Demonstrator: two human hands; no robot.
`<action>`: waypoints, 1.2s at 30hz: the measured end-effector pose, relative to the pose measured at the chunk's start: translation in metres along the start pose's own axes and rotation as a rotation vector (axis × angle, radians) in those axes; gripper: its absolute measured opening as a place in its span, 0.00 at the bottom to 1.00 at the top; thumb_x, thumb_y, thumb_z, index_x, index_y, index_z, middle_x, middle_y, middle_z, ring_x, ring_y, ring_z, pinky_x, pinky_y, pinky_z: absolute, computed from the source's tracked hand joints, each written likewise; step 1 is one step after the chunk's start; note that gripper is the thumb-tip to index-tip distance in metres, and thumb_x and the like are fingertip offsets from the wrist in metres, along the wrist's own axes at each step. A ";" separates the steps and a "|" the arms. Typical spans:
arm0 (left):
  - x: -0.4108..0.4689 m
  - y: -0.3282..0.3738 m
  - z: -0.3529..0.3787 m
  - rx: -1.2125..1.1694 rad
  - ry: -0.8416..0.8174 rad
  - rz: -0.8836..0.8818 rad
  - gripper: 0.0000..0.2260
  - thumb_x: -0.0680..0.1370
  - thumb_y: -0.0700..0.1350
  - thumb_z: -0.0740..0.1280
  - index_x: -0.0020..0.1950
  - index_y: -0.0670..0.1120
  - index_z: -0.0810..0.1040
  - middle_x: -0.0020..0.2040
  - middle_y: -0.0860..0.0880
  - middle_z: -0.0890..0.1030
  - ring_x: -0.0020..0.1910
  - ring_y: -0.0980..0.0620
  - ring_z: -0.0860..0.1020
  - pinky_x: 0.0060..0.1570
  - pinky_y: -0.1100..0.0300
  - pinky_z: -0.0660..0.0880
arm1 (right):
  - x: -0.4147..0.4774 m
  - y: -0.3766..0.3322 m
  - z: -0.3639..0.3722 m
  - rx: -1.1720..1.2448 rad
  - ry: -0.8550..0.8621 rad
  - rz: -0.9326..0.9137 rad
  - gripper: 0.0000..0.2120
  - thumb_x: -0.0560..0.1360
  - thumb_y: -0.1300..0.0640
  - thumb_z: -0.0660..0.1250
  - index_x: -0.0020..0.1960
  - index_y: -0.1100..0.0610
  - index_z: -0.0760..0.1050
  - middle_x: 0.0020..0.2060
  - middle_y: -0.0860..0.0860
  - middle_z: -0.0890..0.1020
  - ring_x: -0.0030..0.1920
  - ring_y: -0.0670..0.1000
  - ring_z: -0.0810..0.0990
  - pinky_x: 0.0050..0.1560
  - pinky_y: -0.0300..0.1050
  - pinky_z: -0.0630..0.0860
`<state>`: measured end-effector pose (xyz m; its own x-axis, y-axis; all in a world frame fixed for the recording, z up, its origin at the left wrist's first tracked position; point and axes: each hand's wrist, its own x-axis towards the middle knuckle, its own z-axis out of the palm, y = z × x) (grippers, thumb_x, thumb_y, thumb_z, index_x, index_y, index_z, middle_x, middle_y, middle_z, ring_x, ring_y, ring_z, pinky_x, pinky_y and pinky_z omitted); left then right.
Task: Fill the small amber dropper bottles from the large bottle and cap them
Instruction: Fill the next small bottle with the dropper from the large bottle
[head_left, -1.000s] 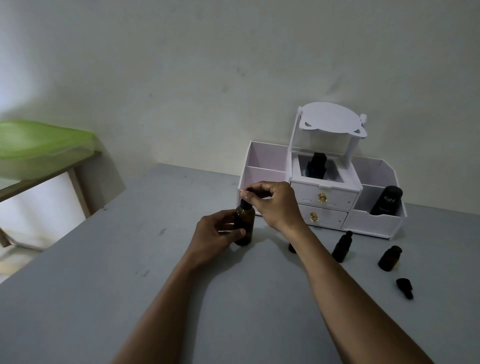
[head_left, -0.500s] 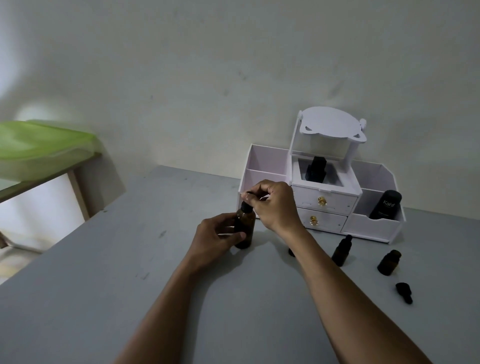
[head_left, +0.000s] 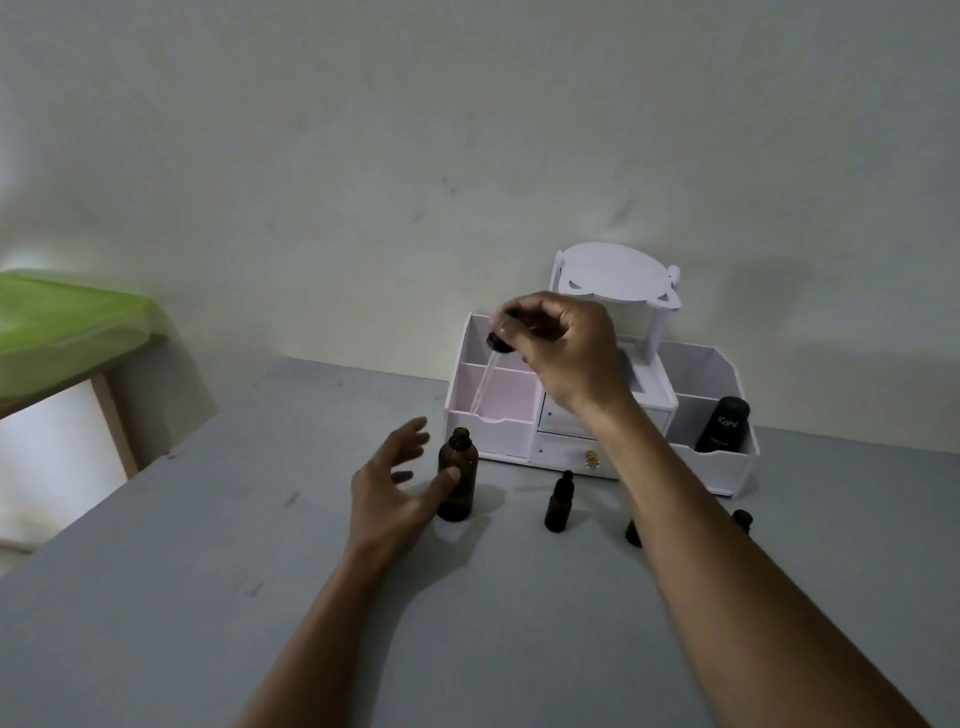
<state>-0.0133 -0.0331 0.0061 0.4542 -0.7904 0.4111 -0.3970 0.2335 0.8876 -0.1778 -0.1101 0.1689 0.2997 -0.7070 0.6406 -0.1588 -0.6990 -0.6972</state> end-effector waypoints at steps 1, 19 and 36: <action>-0.005 0.007 0.003 0.003 0.086 0.040 0.29 0.68 0.56 0.75 0.68 0.55 0.76 0.56 0.56 0.83 0.56 0.61 0.80 0.51 0.62 0.77 | 0.001 -0.004 -0.009 0.006 0.017 -0.009 0.04 0.74 0.58 0.74 0.48 0.57 0.84 0.40 0.49 0.87 0.41 0.46 0.87 0.45 0.41 0.82; -0.089 0.100 0.182 -0.154 -0.449 0.019 0.19 0.74 0.46 0.76 0.65 0.51 0.80 0.54 0.56 0.84 0.52 0.61 0.82 0.56 0.67 0.79 | -0.077 0.067 -0.207 -0.174 0.390 0.217 0.04 0.71 0.55 0.77 0.44 0.55 0.86 0.38 0.51 0.87 0.42 0.52 0.87 0.53 0.57 0.83; -0.066 0.085 0.271 -0.018 -0.502 -0.100 0.26 0.75 0.46 0.75 0.72 0.44 0.74 0.65 0.47 0.81 0.60 0.53 0.79 0.59 0.64 0.74 | -0.102 0.105 -0.222 -0.201 0.468 0.279 0.03 0.71 0.58 0.77 0.42 0.57 0.86 0.35 0.51 0.87 0.38 0.50 0.87 0.49 0.49 0.84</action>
<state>-0.2926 -0.1146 -0.0017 0.0482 -0.9830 0.1770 -0.3557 0.1486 0.9227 -0.4338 -0.1349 0.1014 -0.2199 -0.8077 0.5471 -0.3615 -0.4534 -0.8147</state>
